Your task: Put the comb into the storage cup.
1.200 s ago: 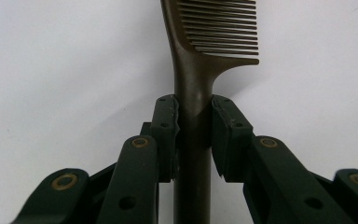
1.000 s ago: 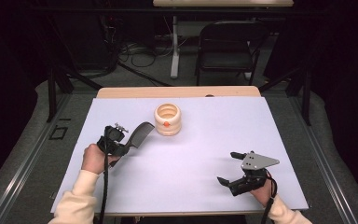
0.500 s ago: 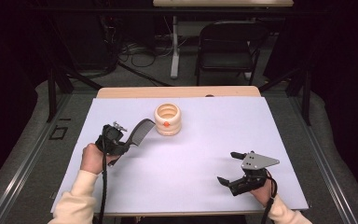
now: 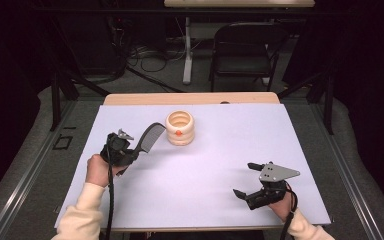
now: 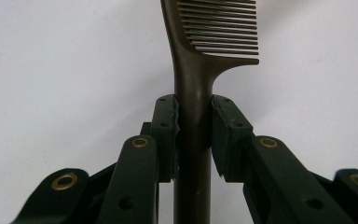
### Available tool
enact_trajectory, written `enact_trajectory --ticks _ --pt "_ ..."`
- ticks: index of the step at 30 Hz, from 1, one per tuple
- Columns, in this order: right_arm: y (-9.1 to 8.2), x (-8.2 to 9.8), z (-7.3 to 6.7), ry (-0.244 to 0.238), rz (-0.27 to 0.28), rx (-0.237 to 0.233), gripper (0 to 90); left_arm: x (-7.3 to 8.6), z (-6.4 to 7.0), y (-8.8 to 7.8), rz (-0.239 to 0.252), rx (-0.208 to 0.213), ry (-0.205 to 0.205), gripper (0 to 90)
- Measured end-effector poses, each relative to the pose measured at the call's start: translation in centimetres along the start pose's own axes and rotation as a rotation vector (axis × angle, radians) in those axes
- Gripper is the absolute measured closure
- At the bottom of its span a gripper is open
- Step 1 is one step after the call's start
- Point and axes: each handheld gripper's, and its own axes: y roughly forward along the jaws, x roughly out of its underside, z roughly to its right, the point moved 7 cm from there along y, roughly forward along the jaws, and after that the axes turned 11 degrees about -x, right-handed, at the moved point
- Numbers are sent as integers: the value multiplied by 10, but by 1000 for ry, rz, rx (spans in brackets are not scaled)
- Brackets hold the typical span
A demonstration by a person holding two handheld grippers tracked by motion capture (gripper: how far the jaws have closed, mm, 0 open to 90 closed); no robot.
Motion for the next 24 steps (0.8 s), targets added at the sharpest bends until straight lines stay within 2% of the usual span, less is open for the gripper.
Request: enact_trajectory --ticks 10,14,24 --pt "1 0 1 0 -3 -5 0 -4 -1 -2 62 -7 -27 728" --pt "1 0 0 0 -2 -3 0 -5 1 -3 79 19 -34 728" --pt "1 -1 0 0 -1 0 1 -9 2 -5 134 20 -40 728"
